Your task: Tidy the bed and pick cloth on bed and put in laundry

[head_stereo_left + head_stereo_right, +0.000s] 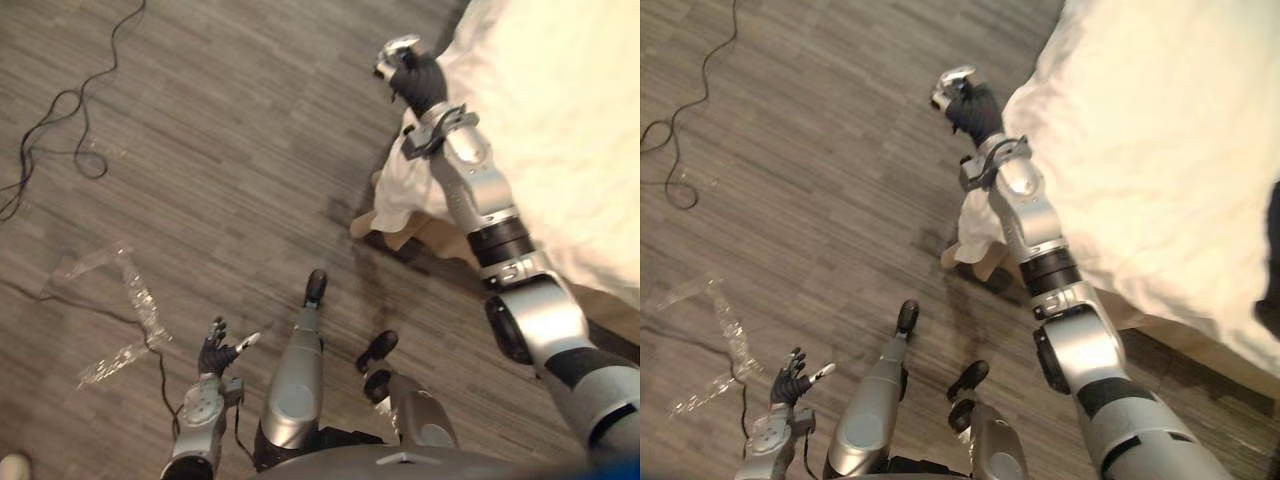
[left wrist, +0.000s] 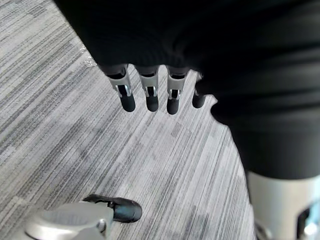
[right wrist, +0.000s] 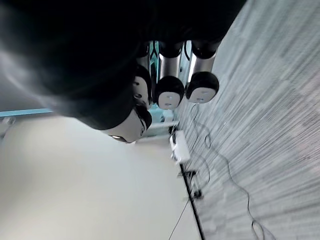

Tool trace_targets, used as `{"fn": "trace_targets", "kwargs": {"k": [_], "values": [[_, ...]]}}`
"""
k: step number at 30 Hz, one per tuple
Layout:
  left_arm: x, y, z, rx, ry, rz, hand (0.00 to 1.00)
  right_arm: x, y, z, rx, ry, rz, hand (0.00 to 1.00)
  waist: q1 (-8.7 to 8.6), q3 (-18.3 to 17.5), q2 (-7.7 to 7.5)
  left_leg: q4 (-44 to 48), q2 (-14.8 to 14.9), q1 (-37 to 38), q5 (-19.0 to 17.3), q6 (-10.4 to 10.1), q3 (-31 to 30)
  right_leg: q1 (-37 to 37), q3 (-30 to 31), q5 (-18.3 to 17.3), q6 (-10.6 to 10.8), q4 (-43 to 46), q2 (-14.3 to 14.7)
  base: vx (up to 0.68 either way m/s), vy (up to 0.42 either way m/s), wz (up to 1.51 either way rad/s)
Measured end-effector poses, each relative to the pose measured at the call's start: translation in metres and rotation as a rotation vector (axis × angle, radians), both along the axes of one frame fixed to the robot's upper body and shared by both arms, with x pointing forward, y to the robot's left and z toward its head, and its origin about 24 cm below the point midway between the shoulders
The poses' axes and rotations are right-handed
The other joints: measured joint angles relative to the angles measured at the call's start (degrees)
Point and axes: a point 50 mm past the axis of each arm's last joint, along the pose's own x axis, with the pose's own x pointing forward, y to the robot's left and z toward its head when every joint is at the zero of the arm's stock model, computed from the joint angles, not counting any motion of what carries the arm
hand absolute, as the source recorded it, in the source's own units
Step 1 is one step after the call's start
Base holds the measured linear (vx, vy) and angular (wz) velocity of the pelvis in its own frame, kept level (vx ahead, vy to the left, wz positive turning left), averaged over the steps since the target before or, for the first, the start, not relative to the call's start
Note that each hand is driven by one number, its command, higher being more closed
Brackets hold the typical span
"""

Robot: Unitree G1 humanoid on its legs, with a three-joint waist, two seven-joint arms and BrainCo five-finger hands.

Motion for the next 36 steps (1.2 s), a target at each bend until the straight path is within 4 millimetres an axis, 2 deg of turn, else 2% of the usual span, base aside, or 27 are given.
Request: {"fn": "trace_targets", "kwargs": {"k": [3, 5, 6, 8, 9, 10, 11, 13, 16, 17, 18, 20, 22, 23, 24, 25, 26, 28, 29, 31, 34, 36], "values": [[0.018, -0.010, 0.007, -0.029, -0.044, -0.045, 0.00, 0.007, -0.026, 0.007, 0.047, 0.031, -0.097, 1.00, 0.72, 1.35, 2.38, 0.02, -0.39, -2.52, 1.27, 0.55, -0.56, -2.72, -0.13, 0.10, -0.01, 1.15, -0.47, 0.01, 0.048, 0.09], [0.036, -0.026, 0.014, -0.049, -0.088, -0.113, 0.00, 0.011, -0.055, 0.015, 0.130, 0.049, -0.183, 1.00, 1.39, 2.17, 5.03, 0.02, -0.46, -5.44, 2.00, 0.62, -1.08, -6.19, -0.14, 0.05, -0.05, 2.83, -1.09, -0.01, 0.040, 0.02], [0.038, -0.030, 0.014, -0.062, -0.090, -0.121, 0.00, 0.011, -0.063, 0.018, 0.163, 0.052, -0.200, 1.00, 1.46, 2.18, 5.75, 0.03, -0.47, -6.28, 2.27, 0.61, -1.14, -7.26, -0.15, 0.03, -0.06, 3.26, -1.21, -0.02, 0.031, 0.02], [0.053, -0.047, 0.018, -0.122, -0.125, -0.142, 0.00, 0.009, -0.099, 0.034, 0.264, 0.037, -0.268, 1.00, 2.60, 2.54, 9.63, 0.03, -0.49, -9.94, 3.19, 0.60, -1.06, -11.99, 0.12, -0.07, -0.11, 5.57, -1.96, -0.03, 0.038, -0.07], [0.055, -0.049, 0.019, -0.130, -0.129, -0.142, 0.00, 0.008, -0.103, 0.035, 0.273, 0.033, -0.275, 1.00, 2.80, 2.52, 10.09, 0.03, -0.51, -10.29, 3.23, 0.57, -1.04, -12.50, 0.25, -0.07, -0.11, 5.79, -2.02, -0.03, 0.037, -0.10], [0.058, -0.056, 0.019, -0.150, -0.137, -0.151, 0.00, 0.005, -0.116, 0.042, 0.300, 0.014, -0.289, 1.00, 3.22, 2.61, 12.06, 0.03, -0.50, -11.58, 3.62, 0.57, -1.07, -14.00, 0.35, -0.05, -0.11, 6.27, -2.13, -0.03, 0.024, -0.13], [0.062, -0.059, 0.021, -0.171, -0.160, -0.143, 0.00, 0.002, -0.113, 0.049, 0.311, -0.010, -0.256, 1.00, 3.75, 2.21, 12.82, 0.03, -0.35, -13.04, 3.73, 0.55, -0.70, -16.15, 0.87, -0.07, -0.12, 7.05, -2.29, -0.02, 0.018, -0.20], [0.066, -0.063, 0.025, -0.197, -0.190, -0.132, 0.00, 0.000, -0.108, 0.054, 0.319, -0.025, -0.219, 1.00, 4.90, 2.07, 13.03, 0.03, 0.00, -14.74, 3.58, 0.20, 0.74, -19.37, 2.08, -0.41, -0.16, 8.83, -2.59, -0.02, 0.001, -0.30], [0.078, -0.076, 0.034, -0.277, -0.242, -0.083, 0.00, -0.005, -0.088, 0.059, 0.307, -0.064, -0.110, 1.00, 4.77, 2.03, 13.10, 0.03, -0.24, -17.39, 3.80, -0.17, 2.01, -24.61, 2.93, -2.47, 0.21, 14.15, -4.53, -0.01, -0.005, -0.11], [0.092, -0.088, 0.046, -0.331, -0.283, -0.042, 0.00, -0.004, -0.071, 0.053, 0.313, -0.030, -0.042, 1.00, 4.39, 2.03, 13.10, 0.03, -0.25, -18.75, 3.92, -0.33, 3.25, -27.27, 3.43, -3.43, -0.17, 16.79, -5.47, -0.01, -0.009, -0.08], [0.099, -0.092, 0.053, -0.354, -0.302, -0.029, 0.00, -0.002, -0.065, 0.047, 0.318, -0.005, -0.019, 1.00, 4.18, 2.03, 13.10, 0.04, -0.24, -19.26, 4.03, -0.48, 3.80, -28.31, 3.50, -3.82, -0.19, 17.79, -5.81, -0.01, -0.014, -0.08], [0.117, -0.105, 0.075, -0.415, -0.349, -0.002, 0.00, 0.002, -0.045, 0.020, 0.311, 0.096, 0.038, 1.00, 3.01, 2.04, 13.07, 0.60, -0.18, -20.75, 4.15, -0.64, 4.86, -30.78, 4.02, -4.79, -0.60, 20.05, -6.53, 0.01, -0.006, -0.06], [0.132, -0.114, 0.093, -0.466, -0.376, 0.022, 0.00, 0.006, -0.020, -0.029, 0.294, 0.261, 0.085, 1.00, 0.59, 2.10, 12.97, 1.19, -0.14, -21.95, 4.29, -0.54, 5.99, -33.15, 5.12, -5.47, -1.03, 22.25, -7.08, 0.05, 0.000, -0.12], [0.137, -0.117, 0.098, -0.486, -0.374, 0.032, 0.00, 0.007, -0.014, -0.052, 0.295, 0.331, 0.089, 1.00, -0.47, 2.12, 12.94, 1.61, -0.13, -22.23, 4.57, -0.17, 6.77, -33.92, 5.29, -5.57, -1.17, 22.99, -7.45, 0.07, 0.002, -0.22], [0.142, -0.120, 0.103, -0.513, -0.366, 0.051, 0.00, 0.003, -0.002, -0.084, 0.278, 0.422, 0.118, 1.00, -2.41, 2.17, 12.86, 2.30, -0.13, -22.31, 4.56, -0.18, 8.41, -34.83, 5.81, -5.68, -1.18, 24.47, -8.05, 0.05, 0.001, -0.20], [0.144, -0.120, 0.105, -0.528, -0.363, 0.063, 0.00, 0.002, 0.003, -0.095, 0.289, 0.454, 0.120, 1.00, -3.44, 2.18, 12.84, 2.74, -0.06, -22.31, 4.45, -0.32, 8.77, -34.95, 6.15, -5.69, -1.17, 24.83, -8.11, 0.04, 0.001, -0.24], [0.149, -0.121, 0.111, -0.557, -0.364, 0.075, 0.00, 0.000, 0.008, -0.115, 0.300, 0.508, 0.115, 1.00, -5.36, 2.18, 12.72, 3.58, 0.35, -22.06, 4.13, -0.72, 10.31, -35.30, 6.85, -5.70, -1.16, 25.91, -8.15, 0.02, -0.003, -0.19], [0.155, -0.122, 0.119, -0.598, -0.377, 0.088, 0.00, -0.001, 0.002, -0.123, 0.321, 0.515, 0.091, 1.00, -6.56, 2.22, 12.29, 4.68, 0.81, -22.01, 3.65, -1.33, 11.61, -35.88, 7.77, -5.96, -1.22, 26.92, -8.13, 0.00, -0.021, -0.27], [0.159, -0.122, 0.124, -0.623, -0.386, 0.100, 0.00, 0.000, -0.006, -0.125, 0.352, 0.500, 0.061, 1.00, -7.96, 2.22, 12.10, 4.95, 1.22, -21.67, 3.49, -1.52, 12.64, -36.36, 8.41, -6.37, -1.73, 27.79, -8.00, -0.02, -0.029, -0.27], [0.161, -0.121, 0.125, -0.641, -0.379, 0.119, 0.00, 0.001, -0.017, -0.124, 0.396, 0.471, 0.032, 1.00, -9.47, 2.26, 11.86, 4.90, 1.58, -21.11, 3.39, -1.56, 13.47, -36.41, 8.54, -6.89, -2.57, 27.98, -7.80, -0.04, -0.029, -0.29], [0.158, -0.115, 0.112, -0.649, -0.318, 0.165, 0.00, -0.003, -0.039, -0.134, 0.540, 0.433, -0.001, 1.00, -11.16, 2.02, 9.41, 4.68, 2.66, -18.69, 2.84, -1.21, 16.29, -35.70, 9.68, -6.87, -2.69, 27.55, -6.91, -0.03, -0.038, -0.45], [0.155, -0.113, 0.102, -0.638, -0.261, 0.187, 0.00, -0.010, -0.060, -0.145, 0.684, 0.406, -0.028, 1.00, -12.57, 2.01, 8.68, 4.55, 3.38, -16.63, 2.36, -0.66, 16.91, -33.49, 9.78, -6.54, -3.19, 26.40, -5.91, -0.01, -0.043, -0.33]]}}
